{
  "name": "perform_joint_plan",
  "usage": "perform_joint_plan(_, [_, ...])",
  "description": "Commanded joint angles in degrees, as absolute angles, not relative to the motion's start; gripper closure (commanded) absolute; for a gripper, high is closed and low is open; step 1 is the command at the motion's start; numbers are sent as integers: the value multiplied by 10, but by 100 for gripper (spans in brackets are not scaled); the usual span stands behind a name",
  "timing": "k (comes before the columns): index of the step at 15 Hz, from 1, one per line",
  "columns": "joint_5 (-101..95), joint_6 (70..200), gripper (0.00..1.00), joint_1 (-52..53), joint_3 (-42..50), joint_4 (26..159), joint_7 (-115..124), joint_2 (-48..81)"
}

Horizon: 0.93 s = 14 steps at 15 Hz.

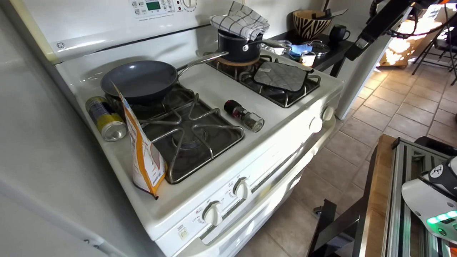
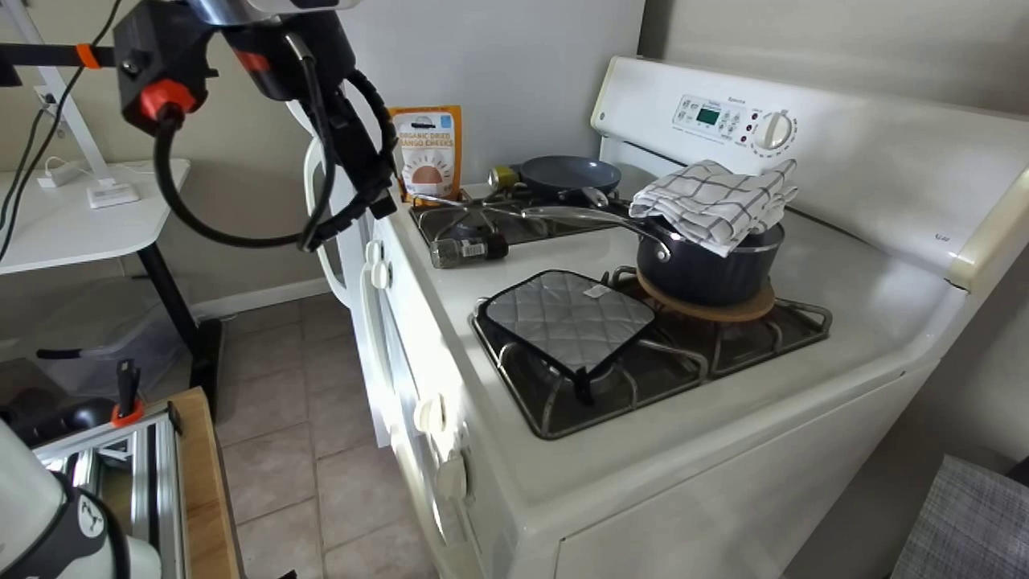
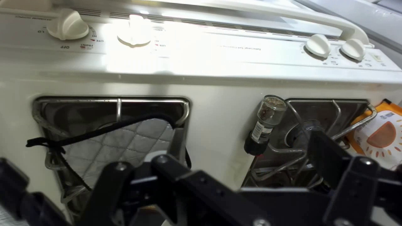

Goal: Pick up the grey potholder on the bottom right stove plate and put it in the pan

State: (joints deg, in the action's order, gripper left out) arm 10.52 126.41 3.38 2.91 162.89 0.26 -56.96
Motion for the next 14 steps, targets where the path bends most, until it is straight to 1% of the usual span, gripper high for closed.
perform_joint_plan(1, [108, 1263, 0, 31, 27, 1628, 1, -569])
perform_joint_plan(4, [119, 1249, 0, 34, 71, 1592, -28, -539])
perform_joint_plan(9, [106, 1107, 0, 14, 150, 1489, -81, -449])
perform_joint_plan(11, [91, 1062, 0, -6, 162, 1454, -92, -405])
perform_joint_plan(12, [81, 1050, 0, -17, 163, 1436, -94, -382])
perform_joint_plan(14, [60, 1082, 0, -38, 166, 1416, -112, -347])
